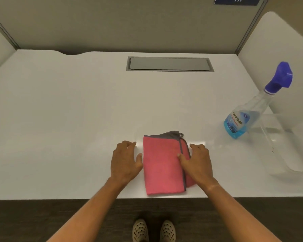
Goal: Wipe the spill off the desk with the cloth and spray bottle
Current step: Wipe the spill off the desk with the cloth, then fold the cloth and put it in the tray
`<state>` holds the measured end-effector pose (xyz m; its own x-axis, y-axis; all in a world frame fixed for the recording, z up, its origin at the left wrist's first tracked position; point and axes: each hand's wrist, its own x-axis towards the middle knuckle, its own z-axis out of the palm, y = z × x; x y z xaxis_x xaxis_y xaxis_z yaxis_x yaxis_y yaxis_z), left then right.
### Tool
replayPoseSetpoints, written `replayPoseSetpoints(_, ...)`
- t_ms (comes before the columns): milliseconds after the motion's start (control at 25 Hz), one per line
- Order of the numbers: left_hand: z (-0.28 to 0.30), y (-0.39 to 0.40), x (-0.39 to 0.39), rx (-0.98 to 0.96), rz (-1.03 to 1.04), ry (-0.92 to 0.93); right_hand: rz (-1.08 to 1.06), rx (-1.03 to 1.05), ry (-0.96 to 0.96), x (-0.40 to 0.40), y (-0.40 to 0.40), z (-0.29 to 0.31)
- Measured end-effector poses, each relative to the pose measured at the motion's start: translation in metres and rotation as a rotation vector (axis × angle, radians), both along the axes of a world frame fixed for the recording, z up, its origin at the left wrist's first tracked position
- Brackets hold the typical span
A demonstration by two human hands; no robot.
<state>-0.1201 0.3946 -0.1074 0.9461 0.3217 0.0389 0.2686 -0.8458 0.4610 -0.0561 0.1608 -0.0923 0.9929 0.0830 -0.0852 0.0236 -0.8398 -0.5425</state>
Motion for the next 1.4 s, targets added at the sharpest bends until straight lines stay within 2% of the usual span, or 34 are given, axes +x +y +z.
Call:
replayPoseSetpoints(160,0.005,-0.019,-0.005,-0.176,0.045,0.083,-0.026,-0.036,0.119,-0.005,-0.002,-0.002)
replayPoseSetpoints(480,0.017,-0.032,0.001,-0.415,0.207,0.174,-0.004,0.048,0.184,-0.011,0.007,0.004)
replayPoseSetpoints(600,0.019,-0.032,0.005,-0.500,0.269,0.206,-0.049,0.117,0.225,-0.011,0.014,0.008)
replayPoseSetpoints(760,0.021,-0.028,0.010,-0.625,0.350,0.221,-0.152,0.310,0.378,-0.007,0.019,0.006)
replayPoseSetpoints(960,0.024,-0.028,0.014,-0.691,0.373,0.223,-0.296,0.497,0.523,0.002,0.016,0.008)
replayPoseSetpoints(1080,0.023,-0.025,0.014,-0.732,0.379,0.219,-0.321,0.520,0.587,0.006,0.013,0.013)
replayPoseSetpoints(1400,0.027,-0.025,0.011,-0.803,0.385,0.216,-0.305,0.602,0.588,0.006,0.008,0.015)
